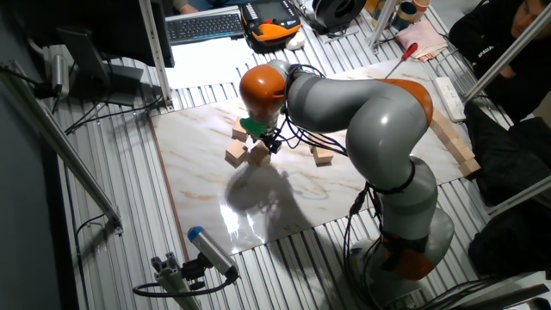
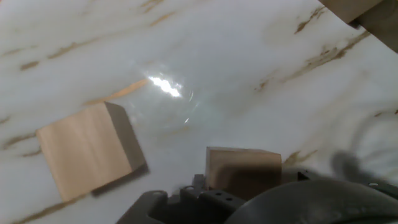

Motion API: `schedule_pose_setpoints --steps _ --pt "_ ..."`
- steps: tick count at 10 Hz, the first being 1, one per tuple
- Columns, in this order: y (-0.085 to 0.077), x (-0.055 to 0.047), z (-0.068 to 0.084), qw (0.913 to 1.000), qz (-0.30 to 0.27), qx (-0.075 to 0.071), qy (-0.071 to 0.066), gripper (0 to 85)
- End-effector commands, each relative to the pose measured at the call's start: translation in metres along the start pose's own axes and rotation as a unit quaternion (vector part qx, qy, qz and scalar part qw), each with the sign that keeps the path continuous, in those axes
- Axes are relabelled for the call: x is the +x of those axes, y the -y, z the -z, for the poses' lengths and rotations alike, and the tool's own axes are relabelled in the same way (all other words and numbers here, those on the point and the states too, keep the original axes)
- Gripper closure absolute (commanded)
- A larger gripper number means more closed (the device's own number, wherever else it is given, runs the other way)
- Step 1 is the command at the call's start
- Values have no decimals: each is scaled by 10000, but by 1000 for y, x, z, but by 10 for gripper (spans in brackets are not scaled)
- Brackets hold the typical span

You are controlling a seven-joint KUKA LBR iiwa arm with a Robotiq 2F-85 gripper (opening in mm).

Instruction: Stack the blocks into a pyramid shape

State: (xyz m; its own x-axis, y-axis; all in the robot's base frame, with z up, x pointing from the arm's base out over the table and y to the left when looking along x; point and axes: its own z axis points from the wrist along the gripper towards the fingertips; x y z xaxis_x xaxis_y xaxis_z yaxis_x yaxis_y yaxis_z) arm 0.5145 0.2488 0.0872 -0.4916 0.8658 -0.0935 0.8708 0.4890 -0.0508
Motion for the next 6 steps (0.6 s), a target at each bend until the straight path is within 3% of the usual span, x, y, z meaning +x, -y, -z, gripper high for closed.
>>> schedule_pose_setpoints --steps 1,2,4,6 --pt "0 0 -1 10000 -3 -10 -6 170" --pt "0 1 -2 10000 34 17 13 0" --pt "1 3 -3 9997 -5 -178 -176 0" --pt "0 3 -7 9997 48 -198 -160 0"
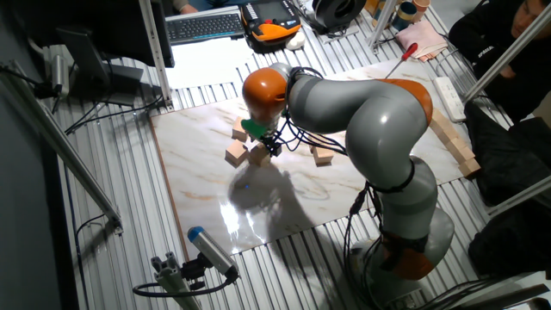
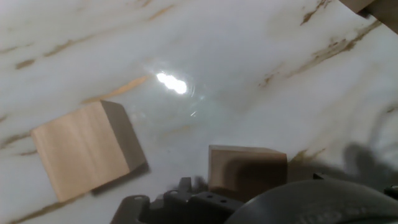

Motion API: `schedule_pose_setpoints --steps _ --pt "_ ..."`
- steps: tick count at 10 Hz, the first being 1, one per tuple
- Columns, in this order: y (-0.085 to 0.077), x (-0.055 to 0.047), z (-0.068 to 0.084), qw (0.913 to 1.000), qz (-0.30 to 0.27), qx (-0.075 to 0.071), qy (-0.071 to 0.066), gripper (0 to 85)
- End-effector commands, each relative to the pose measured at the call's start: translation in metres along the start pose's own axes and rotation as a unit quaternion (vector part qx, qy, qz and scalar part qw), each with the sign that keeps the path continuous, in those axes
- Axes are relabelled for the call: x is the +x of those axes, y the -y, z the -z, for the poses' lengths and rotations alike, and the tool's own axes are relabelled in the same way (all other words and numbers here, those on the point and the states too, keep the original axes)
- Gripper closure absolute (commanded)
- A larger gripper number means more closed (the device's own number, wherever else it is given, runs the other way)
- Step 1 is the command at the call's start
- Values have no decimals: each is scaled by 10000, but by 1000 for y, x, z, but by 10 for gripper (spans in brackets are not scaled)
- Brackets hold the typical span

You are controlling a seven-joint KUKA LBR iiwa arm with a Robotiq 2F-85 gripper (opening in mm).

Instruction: Stack the blocks into a pyramid shape

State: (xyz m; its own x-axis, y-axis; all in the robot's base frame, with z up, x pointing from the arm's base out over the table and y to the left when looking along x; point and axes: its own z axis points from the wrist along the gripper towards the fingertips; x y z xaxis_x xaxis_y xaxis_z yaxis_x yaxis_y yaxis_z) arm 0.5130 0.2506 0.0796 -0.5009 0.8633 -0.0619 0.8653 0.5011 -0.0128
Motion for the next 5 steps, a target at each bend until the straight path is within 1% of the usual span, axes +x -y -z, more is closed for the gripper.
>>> schedule_pose_setpoints --steps 1,4,5 --pt "0 0 -4 10000 -4 20 40 0" --pt "-1 0 -10 9998 -30 106 145 0" --pt "-1 0 -13 9999 -45 92 138 0"
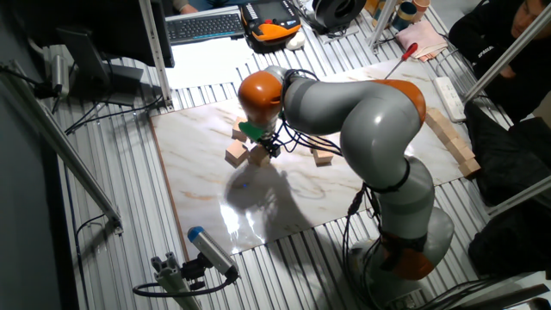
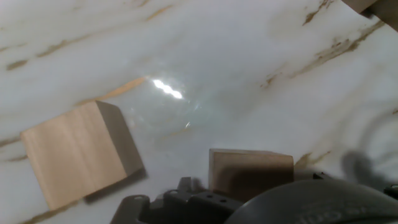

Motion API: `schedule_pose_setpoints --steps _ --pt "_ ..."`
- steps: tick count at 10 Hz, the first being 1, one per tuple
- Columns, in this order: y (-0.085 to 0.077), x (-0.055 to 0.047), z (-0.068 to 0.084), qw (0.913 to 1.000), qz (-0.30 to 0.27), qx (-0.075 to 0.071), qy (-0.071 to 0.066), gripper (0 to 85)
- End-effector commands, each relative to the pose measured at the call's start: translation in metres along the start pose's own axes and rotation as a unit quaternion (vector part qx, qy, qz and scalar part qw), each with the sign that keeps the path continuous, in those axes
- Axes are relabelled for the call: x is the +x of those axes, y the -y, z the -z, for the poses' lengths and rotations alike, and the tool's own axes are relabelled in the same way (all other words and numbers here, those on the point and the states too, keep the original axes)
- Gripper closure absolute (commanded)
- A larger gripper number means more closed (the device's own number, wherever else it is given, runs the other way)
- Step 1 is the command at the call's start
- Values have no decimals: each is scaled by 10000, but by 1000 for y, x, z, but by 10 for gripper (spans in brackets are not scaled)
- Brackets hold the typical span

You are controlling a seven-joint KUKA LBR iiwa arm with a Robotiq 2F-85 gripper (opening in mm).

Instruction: Stack the blocks into a pyramid shape

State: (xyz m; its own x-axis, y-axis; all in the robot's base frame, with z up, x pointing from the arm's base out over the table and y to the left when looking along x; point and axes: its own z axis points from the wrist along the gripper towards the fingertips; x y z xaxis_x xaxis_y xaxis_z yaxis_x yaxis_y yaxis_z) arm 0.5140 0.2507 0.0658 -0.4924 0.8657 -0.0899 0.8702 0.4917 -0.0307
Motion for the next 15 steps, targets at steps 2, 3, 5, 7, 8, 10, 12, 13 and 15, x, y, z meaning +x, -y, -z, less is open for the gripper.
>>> schedule_pose_setpoints --steps 2,3,5,7,8,10,12,13,15 --pt "0 1 -5 10000 7 36 56 170" --pt "1 2 -6 10000 14 51 66 170" --pt "2 2 -8 9999 79 -92 -58 340" --pt "2 1 -8 9989 277 -304 -203 680" --pt "2 2 -7 9983 368 -370 -249 850" --pt "2 2 -4 9981 359 -398 -320 850" --pt "2 -4 8 9967 659 -371 -279 850" --pt "2 -9 16 9941 979 -401 -243 850" --pt "-1 -27 24 9820 1833 -448 -58 850"
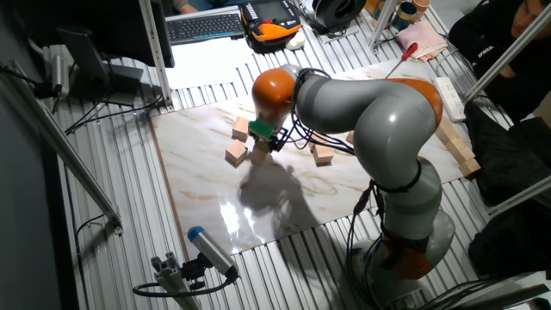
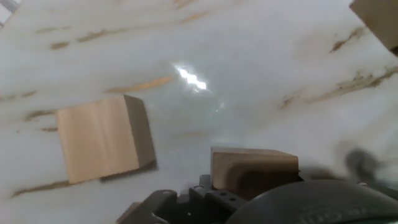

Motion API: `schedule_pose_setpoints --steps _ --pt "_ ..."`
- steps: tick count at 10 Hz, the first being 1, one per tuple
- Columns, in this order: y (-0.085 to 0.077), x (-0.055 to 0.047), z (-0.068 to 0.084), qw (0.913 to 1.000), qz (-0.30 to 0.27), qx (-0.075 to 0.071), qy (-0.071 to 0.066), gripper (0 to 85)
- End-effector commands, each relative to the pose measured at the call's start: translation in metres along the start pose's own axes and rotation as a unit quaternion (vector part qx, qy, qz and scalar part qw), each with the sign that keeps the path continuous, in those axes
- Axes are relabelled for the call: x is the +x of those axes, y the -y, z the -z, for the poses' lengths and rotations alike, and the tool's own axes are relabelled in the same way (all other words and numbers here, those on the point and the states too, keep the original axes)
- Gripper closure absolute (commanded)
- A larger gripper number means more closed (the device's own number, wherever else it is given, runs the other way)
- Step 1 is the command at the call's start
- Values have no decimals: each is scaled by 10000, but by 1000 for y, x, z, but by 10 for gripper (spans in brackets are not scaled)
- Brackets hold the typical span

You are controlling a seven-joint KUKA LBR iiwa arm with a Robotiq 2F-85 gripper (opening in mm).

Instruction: Stack the blocks into a pyramid shape

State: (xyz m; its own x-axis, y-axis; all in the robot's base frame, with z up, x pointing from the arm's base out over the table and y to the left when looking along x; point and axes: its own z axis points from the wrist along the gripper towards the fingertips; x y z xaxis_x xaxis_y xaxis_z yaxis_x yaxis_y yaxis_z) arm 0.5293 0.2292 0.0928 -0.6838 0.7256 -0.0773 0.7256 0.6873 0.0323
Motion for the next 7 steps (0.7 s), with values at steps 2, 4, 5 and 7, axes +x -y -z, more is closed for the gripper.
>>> schedule_pose_setpoints --steps 2,4,5,7 --pt "3 -27 6 9880 1536 -146 -1 850" --pt "11 -60 11 9752 2188 -314 -69 850" --pt "15 -72 12 9710 2358 -372 -87 850" --pt "22 -94 13 9612 2736 -354 -44 850"
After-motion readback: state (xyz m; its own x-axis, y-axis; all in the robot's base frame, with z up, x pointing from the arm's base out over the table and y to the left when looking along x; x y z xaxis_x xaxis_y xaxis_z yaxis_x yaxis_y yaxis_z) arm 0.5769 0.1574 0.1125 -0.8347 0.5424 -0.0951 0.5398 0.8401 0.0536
